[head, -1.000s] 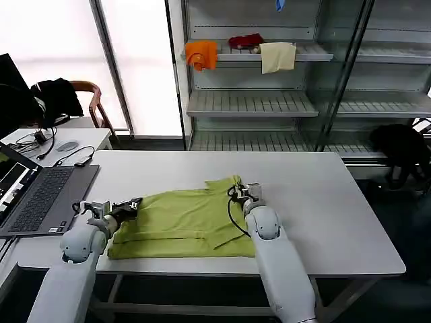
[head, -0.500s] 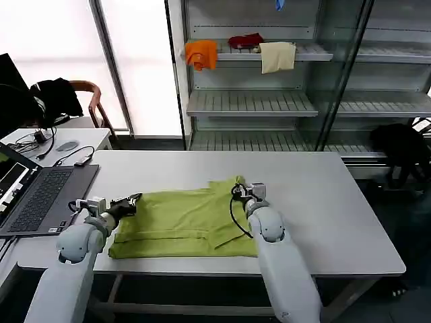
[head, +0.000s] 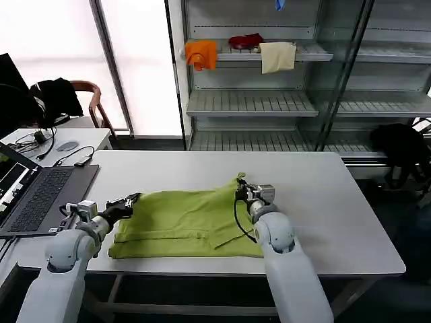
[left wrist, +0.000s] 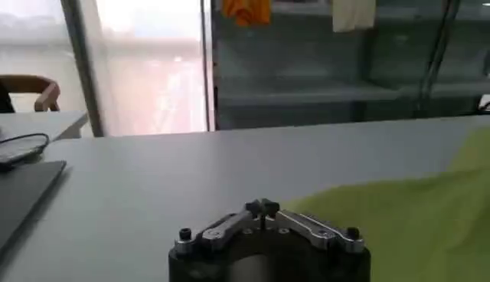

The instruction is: Fold and organize the clothes.

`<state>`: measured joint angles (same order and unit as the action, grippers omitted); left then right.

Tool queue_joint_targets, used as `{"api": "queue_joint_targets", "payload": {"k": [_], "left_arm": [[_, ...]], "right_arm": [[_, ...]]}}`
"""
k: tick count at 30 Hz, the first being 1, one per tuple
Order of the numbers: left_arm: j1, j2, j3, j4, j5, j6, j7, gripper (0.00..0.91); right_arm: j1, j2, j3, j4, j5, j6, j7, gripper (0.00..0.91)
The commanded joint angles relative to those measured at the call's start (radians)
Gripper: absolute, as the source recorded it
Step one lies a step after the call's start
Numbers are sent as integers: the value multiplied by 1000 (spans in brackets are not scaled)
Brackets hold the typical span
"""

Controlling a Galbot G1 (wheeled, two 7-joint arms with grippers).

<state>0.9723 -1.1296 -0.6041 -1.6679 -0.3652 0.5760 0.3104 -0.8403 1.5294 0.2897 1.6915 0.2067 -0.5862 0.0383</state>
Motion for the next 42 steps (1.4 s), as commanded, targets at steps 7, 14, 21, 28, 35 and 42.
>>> {"api": "queue_joint_targets", "payload": {"k": [7, 14, 21, 28, 35, 42], "left_arm": [[169, 20, -73, -125, -68, -19, 33, 10], [198, 23, -77, -120, -53, -44, 45, 10], [218, 16, -69, -111, -3, -72, 57, 10], [216, 21, -77, -113, 15, -76, 59, 10], [227, 27, -82, -116, 31, -86, 64, 10], [245, 21, -79, -143, 65, -91, 70, 20]], "right_arm": [[-209, -7, 10, 161, -66, 4, -40, 0], [-249, -3, 20, 164, -87, 5, -51, 0], [-273, 3, 29, 157, -111, 6, -61, 0], [-277, 5, 40, 152, -119, 6, -56, 0], [-288, -2, 50, 159, -121, 6, -57, 0], [-309, -7, 51, 183, -159, 5, -90, 0]]}}
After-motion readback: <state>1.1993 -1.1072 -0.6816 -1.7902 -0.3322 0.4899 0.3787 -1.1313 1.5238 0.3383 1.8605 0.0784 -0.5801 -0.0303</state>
